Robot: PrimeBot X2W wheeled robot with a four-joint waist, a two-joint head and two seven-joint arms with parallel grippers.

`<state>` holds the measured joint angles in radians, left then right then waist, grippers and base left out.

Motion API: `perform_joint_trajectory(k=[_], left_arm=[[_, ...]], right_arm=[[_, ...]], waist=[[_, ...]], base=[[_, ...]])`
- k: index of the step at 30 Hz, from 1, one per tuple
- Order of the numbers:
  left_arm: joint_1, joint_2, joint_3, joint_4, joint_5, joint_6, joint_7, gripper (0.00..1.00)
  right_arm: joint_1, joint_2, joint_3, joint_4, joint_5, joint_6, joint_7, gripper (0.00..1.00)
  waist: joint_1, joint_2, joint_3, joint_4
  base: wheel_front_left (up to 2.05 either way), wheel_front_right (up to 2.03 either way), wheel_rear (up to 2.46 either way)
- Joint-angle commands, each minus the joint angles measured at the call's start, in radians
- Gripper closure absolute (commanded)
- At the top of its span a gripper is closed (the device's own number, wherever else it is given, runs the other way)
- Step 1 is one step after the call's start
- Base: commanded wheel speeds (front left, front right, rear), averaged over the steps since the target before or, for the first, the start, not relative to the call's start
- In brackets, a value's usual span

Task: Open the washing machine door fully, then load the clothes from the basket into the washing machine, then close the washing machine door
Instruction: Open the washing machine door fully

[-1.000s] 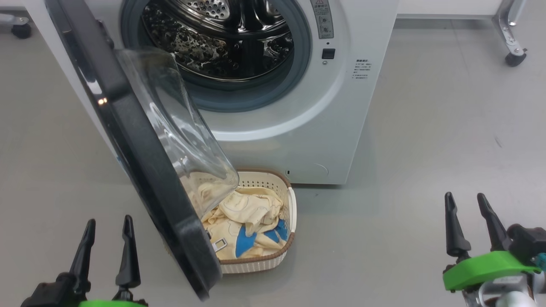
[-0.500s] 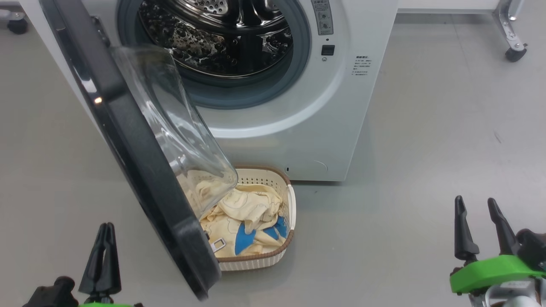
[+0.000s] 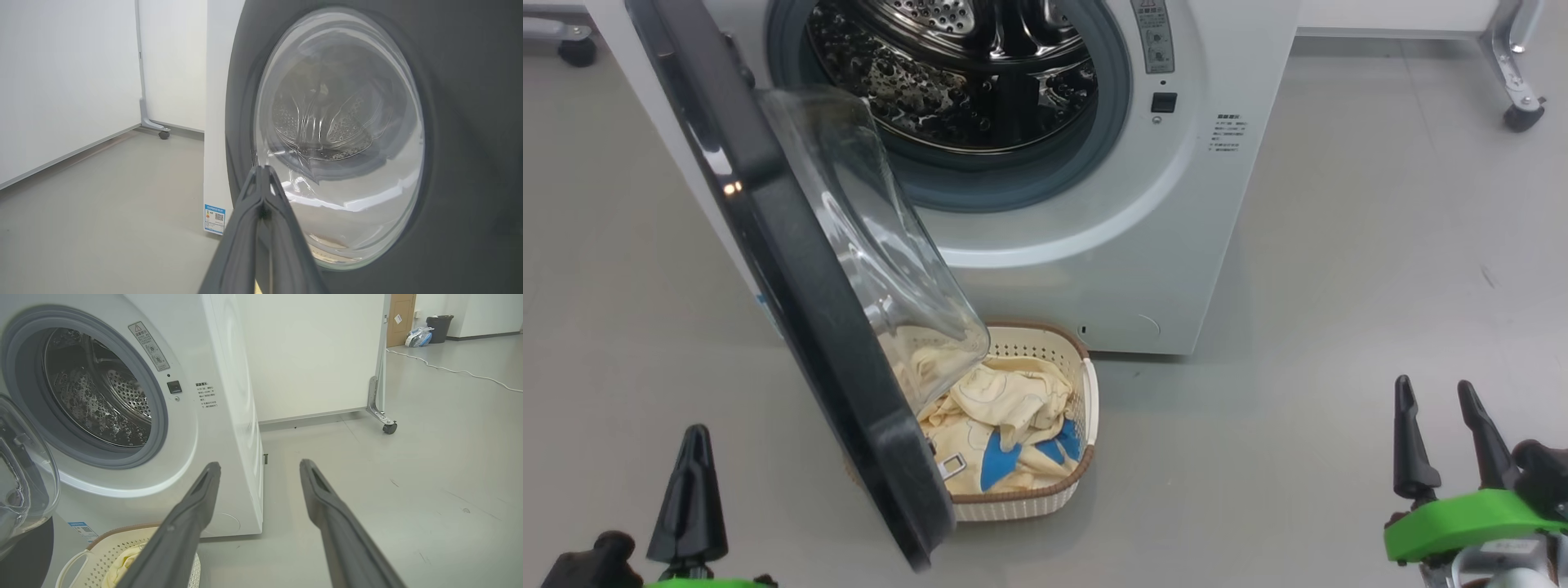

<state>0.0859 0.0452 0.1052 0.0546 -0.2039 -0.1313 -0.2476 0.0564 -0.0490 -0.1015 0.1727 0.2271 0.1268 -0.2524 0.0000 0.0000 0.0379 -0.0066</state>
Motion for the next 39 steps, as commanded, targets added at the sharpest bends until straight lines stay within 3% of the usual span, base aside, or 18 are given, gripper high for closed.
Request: perform_joint_trajectory(k=[1,10,21,30,39], left_arm=[[-0.044,0.005,0.048,-0.056,0.007,0.001,-0.014,1.00],[-0.084,0.028,0.064,-0.166,0.032,0.001,-0.014,1.00],[-0.149,0.046,-0.022,-0.403,0.066,0.001,0.043,1.00],[-0.292,0.045,-0.204,-0.595,0.079,0.001,0.205,1.00],[-0.359,0.015,-0.441,-0.636,0.025,0.012,0.305,1.00]], right_arm=[[-0.015,-0.006,0.015,-0.035,-0.006,0.004,-0.009,0.00],[-0.011,-0.003,0.015,-0.039,-0.005,0.004,-0.009,0.00],[0.000,-0.002,0.015,-0.035,0.007,0.004,-0.009,0.00],[0.006,-0.001,0.013,-0.034,0.023,0.004,-0.009,0.00],[0.013,-0.001,0.004,-0.031,0.033,0.004,-0.009,0.00]], waist=[[0.0000,0.0000,-0.004,0.010],[0.0000,0.0000,-0.014,0.040],[0.0000,0.0000,-0.031,0.071],[0.0000,0.0000,-0.047,0.104],[0.0000,0.0000,-0.056,0.137]], base=[[0.00,0.00,0.00],[0.00,0.00,0.00],[0.00,0.00,0.00],[0.00,0.00,0.00],[0.00,0.00,0.00]])
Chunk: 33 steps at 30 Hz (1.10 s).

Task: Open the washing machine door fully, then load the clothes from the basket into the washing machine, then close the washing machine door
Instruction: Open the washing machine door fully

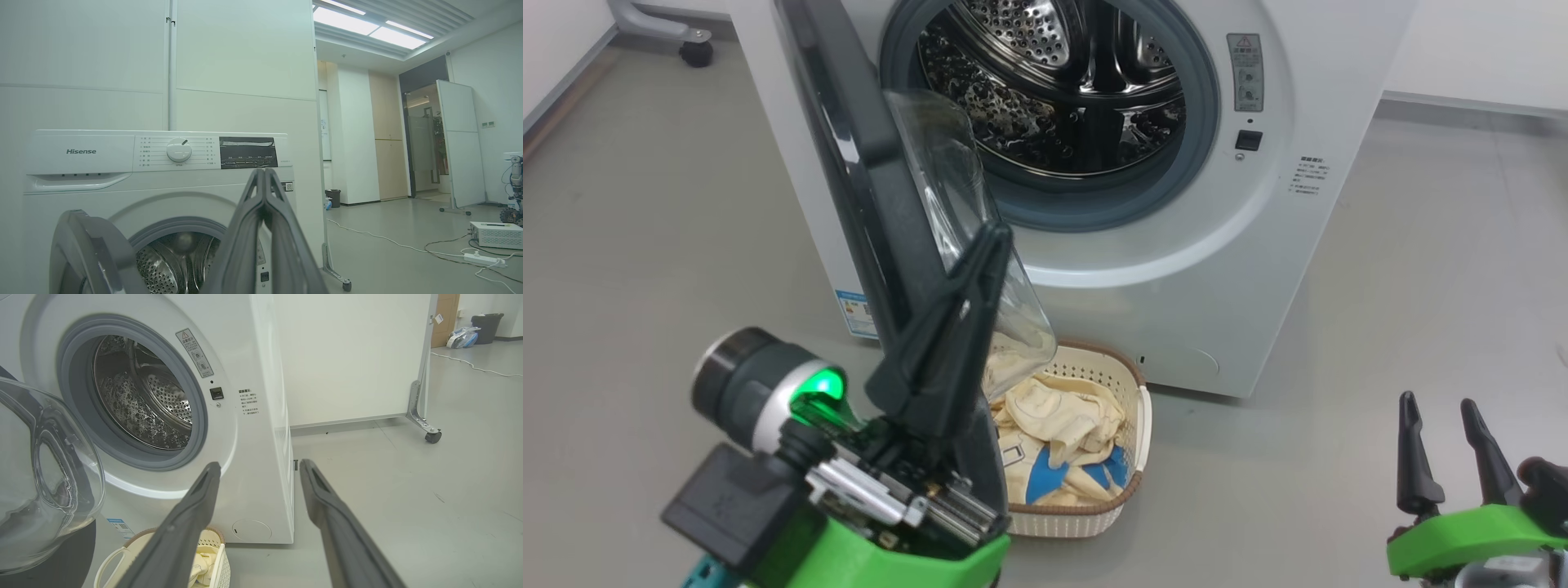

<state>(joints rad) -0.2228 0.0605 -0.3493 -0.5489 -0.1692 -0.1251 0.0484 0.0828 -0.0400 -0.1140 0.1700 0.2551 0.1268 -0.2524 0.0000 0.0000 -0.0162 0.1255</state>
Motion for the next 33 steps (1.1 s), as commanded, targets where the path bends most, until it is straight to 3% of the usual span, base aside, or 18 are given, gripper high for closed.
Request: perform_joint_trajectory(k=[1,9,20,27,33], left_arm=[[-0.051,-0.003,-0.011,-0.031,-0.018,0.013,0.014,1.00],[0.007,-0.009,-0.193,0.020,-0.140,0.064,0.040,1.00],[0.080,-0.010,-0.321,0.135,-0.252,0.136,0.045,1.00],[0.127,-0.010,-0.363,0.200,-0.295,0.165,0.056,1.00],[0.137,-0.010,-0.337,0.289,-0.304,0.200,0.020,1.00]], right_arm=[[-0.013,-0.010,0.016,-0.027,0.006,0.004,-0.009,0.00],[-0.014,-0.010,0.016,-0.023,0.014,0.004,-0.009,0.00],[-0.021,-0.010,0.022,-0.023,0.021,0.004,-0.009,0.00],[-0.029,-0.010,0.025,-0.019,0.020,0.004,-0.009,0.00],[-0.033,-0.010,0.032,-0.020,0.020,0.004,-0.009,0.00]], waist=[[0.0000,0.0000,-0.003,0.009],[0.0000,0.0000,-0.003,0.032],[0.0000,0.0000,0.013,0.067],[0.0000,0.0000,0.025,0.081],[0.0000,0.0000,0.034,0.084]], base=[[0.00,0.00,0.00],[0.00,0.00,0.00],[0.00,0.00,0.00],[0.00,0.00,0.00],[0.00,0.00,0.00]])
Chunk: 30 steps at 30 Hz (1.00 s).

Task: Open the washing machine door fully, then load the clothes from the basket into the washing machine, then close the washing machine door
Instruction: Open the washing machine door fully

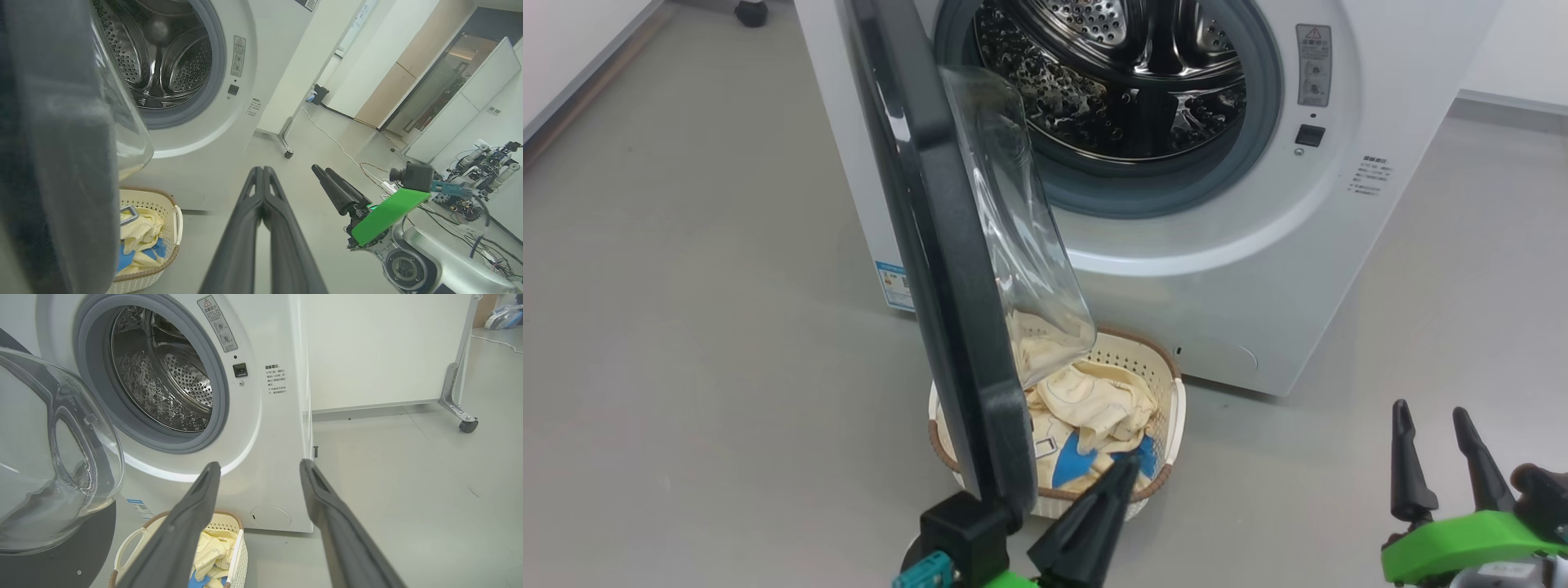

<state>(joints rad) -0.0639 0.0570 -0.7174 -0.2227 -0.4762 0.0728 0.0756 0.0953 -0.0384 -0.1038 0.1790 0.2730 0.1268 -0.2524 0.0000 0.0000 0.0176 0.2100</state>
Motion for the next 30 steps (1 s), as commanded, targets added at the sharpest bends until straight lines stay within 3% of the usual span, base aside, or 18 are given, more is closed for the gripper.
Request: perform_joint_trajectory(k=[1,12,30], left_arm=[[-0.021,-0.007,0.035,-0.018,0.005,0.008,-0.016,1.00],[-0.046,-0.007,0.039,0.089,0.030,0.071,-0.073,1.00],[-0.072,-0.007,0.038,0.132,0.036,0.097,-0.105,1.00]], right_arm=[[-0.046,-0.012,0.022,-0.029,0.002,0.004,-0.009,0.00],[-0.053,-0.012,0.025,-0.026,0.000,0.004,-0.009,0.00],[-0.070,-0.012,0.036,-0.024,-0.001,0.004,-0.009,0.00]], waist=[[0.0000,0.0000,0.002,-0.001],[0.0000,0.0000,0.025,0.007],[0.0000,0.0000,0.047,0.059]], base=[[0.00,0.00,0.00],[0.00,0.00,0.00],[0.00,0.00,0.00]])
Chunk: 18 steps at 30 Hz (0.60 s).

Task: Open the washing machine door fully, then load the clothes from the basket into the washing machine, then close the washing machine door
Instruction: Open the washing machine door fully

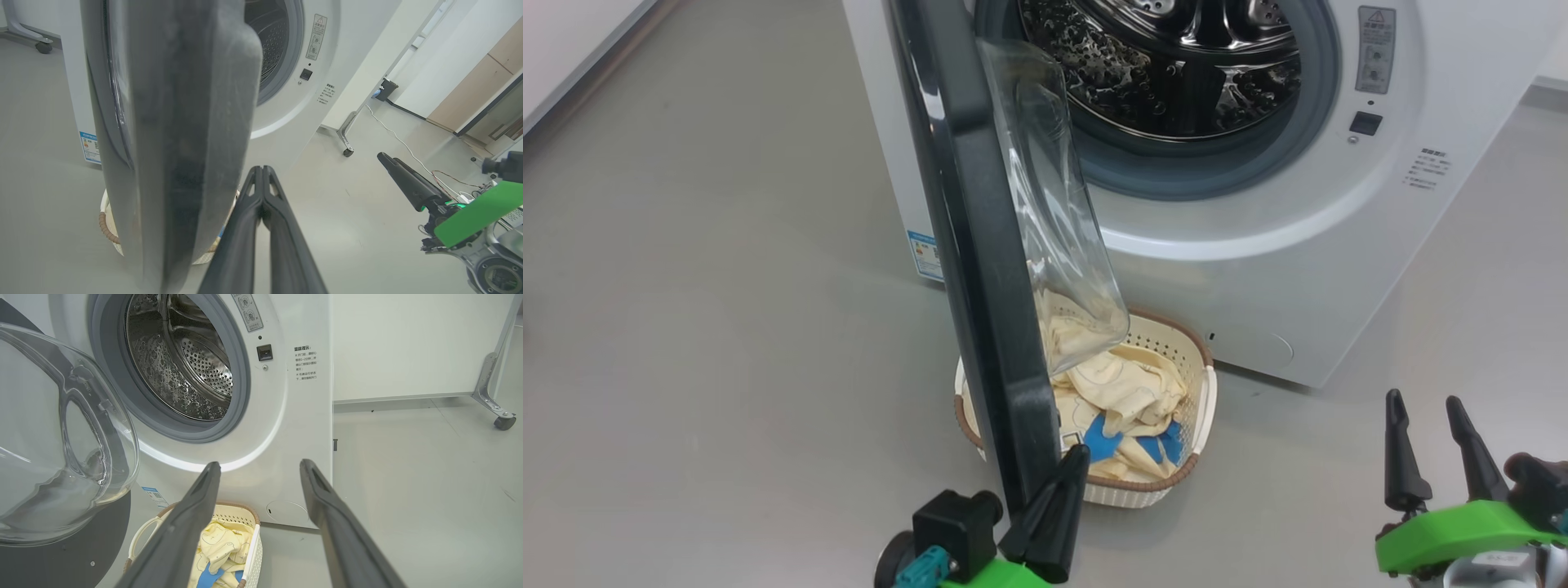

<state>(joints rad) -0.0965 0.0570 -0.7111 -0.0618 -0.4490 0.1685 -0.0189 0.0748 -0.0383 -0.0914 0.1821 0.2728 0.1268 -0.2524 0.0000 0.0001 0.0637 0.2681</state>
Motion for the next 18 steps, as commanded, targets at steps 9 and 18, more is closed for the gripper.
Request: perform_joint_trajectory(k=[9,18], left_arm=[[-0.046,-0.001,0.036,-0.017,0.013,0.013,-0.015,1.00],[-0.049,0.008,0.045,-0.011,0.019,0.032,-0.018,1.00]], right_arm=[[-0.055,-0.012,0.026,-0.028,0.001,0.004,-0.009,0.00],[-0.055,-0.012,0.030,-0.028,0.003,0.004,-0.009,0.00]], waist=[[0.0000,-0.0001,0.005,0.014],[0.0000,-0.0001,0.011,0.023]], base=[[0.00,0.00,0.00],[0.00,0.00,0.00]])
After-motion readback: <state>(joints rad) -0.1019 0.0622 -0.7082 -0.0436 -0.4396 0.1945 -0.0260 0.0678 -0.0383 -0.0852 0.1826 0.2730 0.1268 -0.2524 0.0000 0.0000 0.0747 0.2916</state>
